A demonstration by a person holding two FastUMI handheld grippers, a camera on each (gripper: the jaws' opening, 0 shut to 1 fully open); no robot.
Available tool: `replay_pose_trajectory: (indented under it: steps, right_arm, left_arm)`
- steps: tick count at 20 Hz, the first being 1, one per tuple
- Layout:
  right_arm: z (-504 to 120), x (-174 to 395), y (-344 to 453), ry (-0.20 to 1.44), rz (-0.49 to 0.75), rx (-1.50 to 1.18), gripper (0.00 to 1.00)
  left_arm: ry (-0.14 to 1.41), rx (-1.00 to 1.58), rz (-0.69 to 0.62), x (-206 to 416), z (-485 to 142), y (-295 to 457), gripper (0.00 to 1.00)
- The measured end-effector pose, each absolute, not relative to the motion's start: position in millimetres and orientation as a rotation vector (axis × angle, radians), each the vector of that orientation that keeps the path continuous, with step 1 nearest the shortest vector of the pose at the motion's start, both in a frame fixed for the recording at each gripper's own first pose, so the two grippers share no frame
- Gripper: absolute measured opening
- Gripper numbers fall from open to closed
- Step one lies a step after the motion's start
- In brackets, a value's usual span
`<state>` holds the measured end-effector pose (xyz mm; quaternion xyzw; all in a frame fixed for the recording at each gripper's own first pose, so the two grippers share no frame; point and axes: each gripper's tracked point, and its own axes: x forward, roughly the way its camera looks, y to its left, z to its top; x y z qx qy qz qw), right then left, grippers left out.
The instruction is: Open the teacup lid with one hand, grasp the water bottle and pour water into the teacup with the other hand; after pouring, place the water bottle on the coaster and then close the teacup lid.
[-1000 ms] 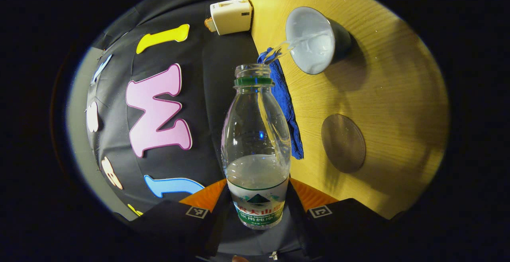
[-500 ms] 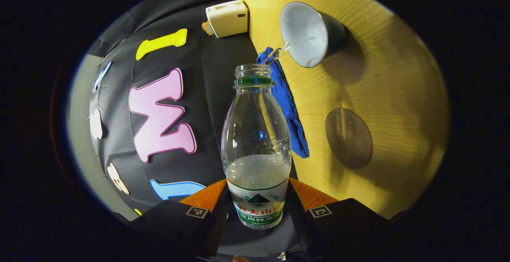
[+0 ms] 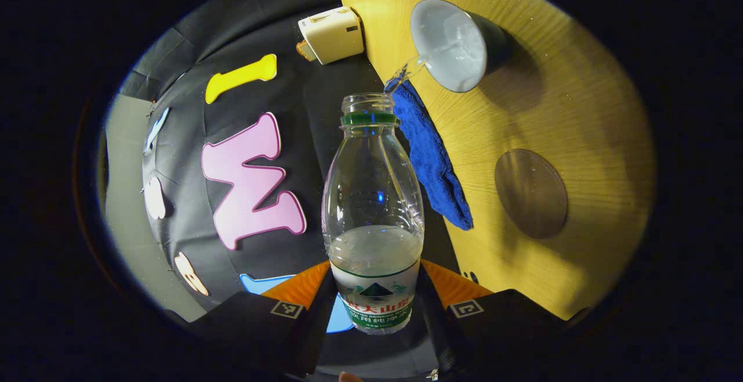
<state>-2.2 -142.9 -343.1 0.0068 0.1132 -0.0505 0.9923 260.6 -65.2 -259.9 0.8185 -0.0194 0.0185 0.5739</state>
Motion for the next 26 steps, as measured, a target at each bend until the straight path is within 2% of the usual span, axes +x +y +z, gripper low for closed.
replay_pose_trajectory:
  steps: [1, 2, 6, 8, 10, 12, 13, 17, 20, 25, 26]
  right_arm:
    - [-342.8, -2.7, -142.4, 0.225, -0.100, 0.014, 0.26]
    - [-341.2, -1.7, -142.5, 0.221, -0.100, 0.019, 0.36]
    - [-338.4, -1.6, -142.9, 0.200, -0.100, 0.017, 0.26]
    - [-339.0, -1.1, -142.5, 0.199, -0.096, 0.012, 0.26]
    - [-337.0, -1.1, -142.9, 0.193, -0.096, 0.012, 0.31]
    - [-334.5, -1.7, -143.6, 0.188, -0.097, 0.011, 0.26]
    - [-334.9, -1.6, -144.0, 0.187, -0.098, 0.014, 0.31]
    - [-333.3, -2.3, -145.8, 0.178, -0.102, 0.024, 0.26]
    - [-333.3, -2.4, -147.5, 0.176, -0.110, 0.026, 0.31]
    - [-333.6, -3.3, -146.5, 0.174, -0.113, 0.028, 0.31]
    - [-333.8, -2.6, -147.3, 0.175, -0.115, 0.027, 0.26]
  left_arm:
    - [-0.062, 1.925, 0.039, 261.9, -257.3, -67.7, 0.76]
    - [-0.074, 1.933, 0.041, 263.0, -253.4, -67.4, 0.76]
    - [-0.135, 1.990, 0.057, 267.8, -240.0, -70.4, 0.76]
    - [-0.169, 2.011, 0.054, 269.5, -232.6, -73.8, 0.76]
    - [-0.200, 2.035, 0.053, 270.6, -228.6, -77.0, 0.76]
    - [-0.227, 2.045, 0.061, 271.1, -222.1, -79.2, 0.76]
    - [-0.241, 2.047, 0.065, 271.0, -218.6, -80.7, 0.76]
    - [-0.278, 2.076, 0.080, 272.0, -208.9, -84.0, 0.76]
    - [-0.307, 2.096, 0.084, 271.3, -202.2, -86.5, 0.76]
    - [-0.353, 2.136, 0.076, 273.5, -195.9, -91.7, 0.76]
    - [-0.366, 2.142, 0.073, 272.5, -193.5, -93.3, 0.76]
